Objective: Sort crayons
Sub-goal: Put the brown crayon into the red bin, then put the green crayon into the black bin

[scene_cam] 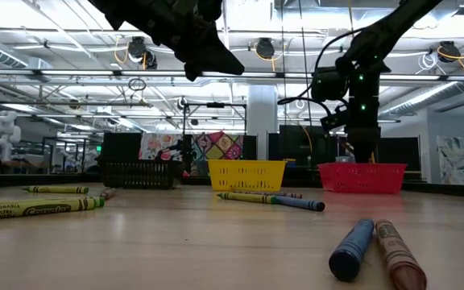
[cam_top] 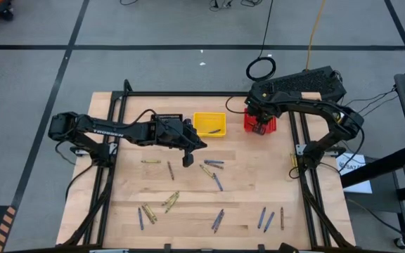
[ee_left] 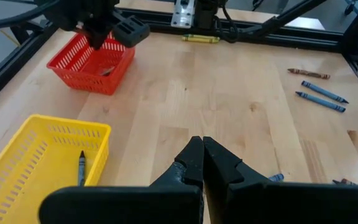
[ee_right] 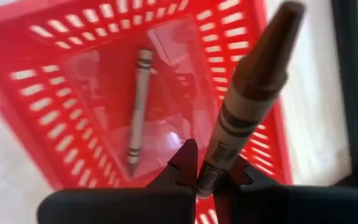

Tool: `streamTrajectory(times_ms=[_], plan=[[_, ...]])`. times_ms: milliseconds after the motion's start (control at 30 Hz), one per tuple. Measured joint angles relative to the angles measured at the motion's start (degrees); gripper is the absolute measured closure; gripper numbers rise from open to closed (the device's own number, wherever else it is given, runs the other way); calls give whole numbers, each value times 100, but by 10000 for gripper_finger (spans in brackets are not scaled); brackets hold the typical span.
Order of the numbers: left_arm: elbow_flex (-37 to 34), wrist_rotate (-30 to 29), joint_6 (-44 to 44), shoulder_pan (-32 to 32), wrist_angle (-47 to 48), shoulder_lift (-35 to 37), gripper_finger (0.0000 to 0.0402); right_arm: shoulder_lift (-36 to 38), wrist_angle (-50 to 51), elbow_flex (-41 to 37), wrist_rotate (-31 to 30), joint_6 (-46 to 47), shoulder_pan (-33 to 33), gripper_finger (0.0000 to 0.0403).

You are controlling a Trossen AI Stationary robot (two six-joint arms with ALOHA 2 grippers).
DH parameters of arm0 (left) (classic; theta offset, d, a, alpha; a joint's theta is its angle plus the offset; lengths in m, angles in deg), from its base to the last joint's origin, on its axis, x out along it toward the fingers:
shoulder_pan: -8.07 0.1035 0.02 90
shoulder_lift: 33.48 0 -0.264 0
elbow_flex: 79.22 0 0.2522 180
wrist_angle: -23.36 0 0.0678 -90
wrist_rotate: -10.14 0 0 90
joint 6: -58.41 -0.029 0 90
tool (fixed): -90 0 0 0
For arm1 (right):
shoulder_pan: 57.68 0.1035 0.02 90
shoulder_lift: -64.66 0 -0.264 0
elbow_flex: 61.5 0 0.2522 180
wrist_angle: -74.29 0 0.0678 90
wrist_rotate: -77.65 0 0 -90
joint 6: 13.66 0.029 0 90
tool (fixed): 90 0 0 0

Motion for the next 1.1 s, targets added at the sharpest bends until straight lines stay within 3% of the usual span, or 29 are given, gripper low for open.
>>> streamTrajectory(times_ms=[433,800,1100], plan=[[2,1,0,0,39,0,401,0,2,0,-99,73,0,320],[4,0,-24,-48,486,0,399,0,4,0,-97,565,0,312],[4,57,320,-343,1702,0,341,17,15,35,-113,696,203,312]])
